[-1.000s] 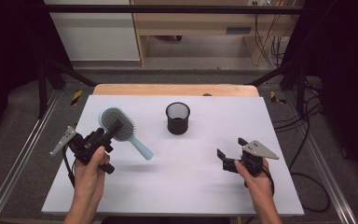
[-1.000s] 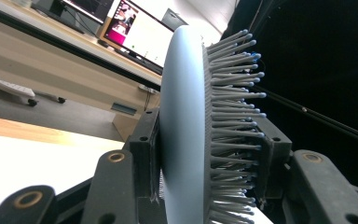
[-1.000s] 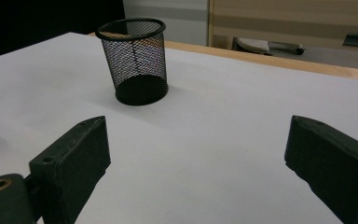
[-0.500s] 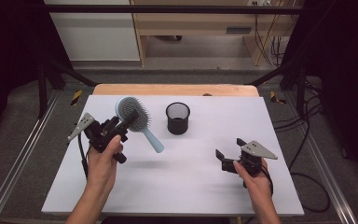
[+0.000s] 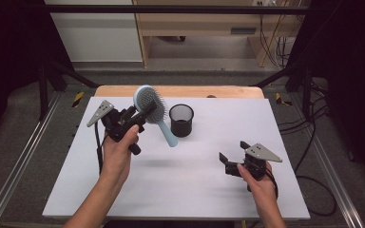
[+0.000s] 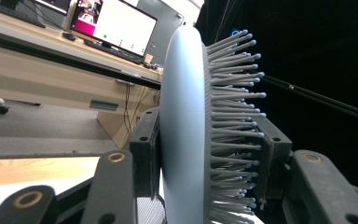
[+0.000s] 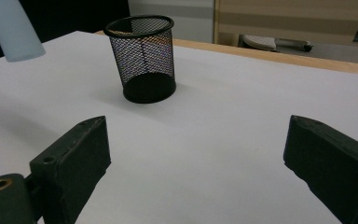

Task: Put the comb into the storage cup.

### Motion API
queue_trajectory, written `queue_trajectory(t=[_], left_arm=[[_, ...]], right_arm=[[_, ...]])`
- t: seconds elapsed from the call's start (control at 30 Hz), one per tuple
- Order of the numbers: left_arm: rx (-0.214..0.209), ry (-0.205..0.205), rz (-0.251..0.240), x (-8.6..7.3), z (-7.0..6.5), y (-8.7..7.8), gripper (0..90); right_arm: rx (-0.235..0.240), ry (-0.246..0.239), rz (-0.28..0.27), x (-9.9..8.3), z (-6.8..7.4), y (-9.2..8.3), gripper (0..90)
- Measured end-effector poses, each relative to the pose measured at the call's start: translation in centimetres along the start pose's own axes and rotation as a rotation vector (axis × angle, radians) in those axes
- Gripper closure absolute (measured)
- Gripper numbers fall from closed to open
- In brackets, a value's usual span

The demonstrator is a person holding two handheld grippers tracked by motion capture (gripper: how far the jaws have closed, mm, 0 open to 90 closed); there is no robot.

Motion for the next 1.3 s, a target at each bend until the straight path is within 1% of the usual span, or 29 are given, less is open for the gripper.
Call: queue_trajectory(t=[0.13, 0.2, 0.37, 0.47, 0.5, 0.57, 0.63, 0.77, 0.9, 1.03, 1.2, 1.3], left_arm=[[-0.011, -0.005, 0.002, 0.5, -0.2, 1.0, 52.6], [-0.007, 0.009, 0.007, 0.7, -0.2, 1.5, 52.6], [0.005, 0.015, 0.011, 1.3, -0.1, 2.5, 52.6], [0.012, 0.063, 0.012, 1.8, -0.6, 2.9, 52.5], [0.011, 0.071, 0.015, 1.9, -0.8, 3.1, 52.5], [0.004, 0.065, 0.013, 2.1, -1.0, 3.6, 52.5], [0.008, 0.067, 0.013, 2.3, -1.1, 4.1, 52.5], [0.015, 0.085, 0.016, 2.9, -1.0, 5.2, 52.6], [0.017, 0.081, 0.012, 3.3, -0.8, 6.1, 52.5], [0.031, 0.085, 0.006, 3.4, -0.5, 6.6, 52.6], [0.051, 0.088, 0.004, 3.5, 0.2, 7.1, 52.6], [0.062, 0.095, 0.01, 3.4, 0.6, 7.4, 52.5]], right_arm=[[0.0, 0.0, 0.0, 0.0, 0.0, 0.0, 7.2], [0.0, 0.001, 0.0, 0.0, 0.0, 0.0, 7.2], [0.003, 0.01, -0.002, 0.0, 0.1, -0.1, 7.3], [0.01, 0.025, -0.007, 0.1, 0.1, 0.0, 7.3], [0.01, 0.025, -0.006, 0.1, 0.0, 0.0, 7.3], [0.014, 0.034, -0.011, 0.1, 0.0, 0.0, 7.3], [0.015, 0.031, -0.012, 0.1, 0.0, 0.0, 7.3], [0.02, 0.036, -0.023, 0.3, 0.0, -0.2, 7.4], [0.026, 0.036, -0.021, 0.2, 0.1, -0.1, 7.4], [0.028, 0.036, -0.016, 0.2, 0.1, 0.0, 7.4], [0.029, 0.04, -0.021, 0.2, 0.2, -0.1, 7.3], [0.03, 0.043, -0.02, 0.2, 0.2, -0.1, 7.3]])
Point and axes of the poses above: each handheld gripper's, and its own axes: y roughly forward along the jaws, x roughly out of its top, z roughly to its left, the point moved 7 cm from there along y, roughly forward along the jaws, and after that the axes turned 7 degrees about y, right-handed, at the moved point
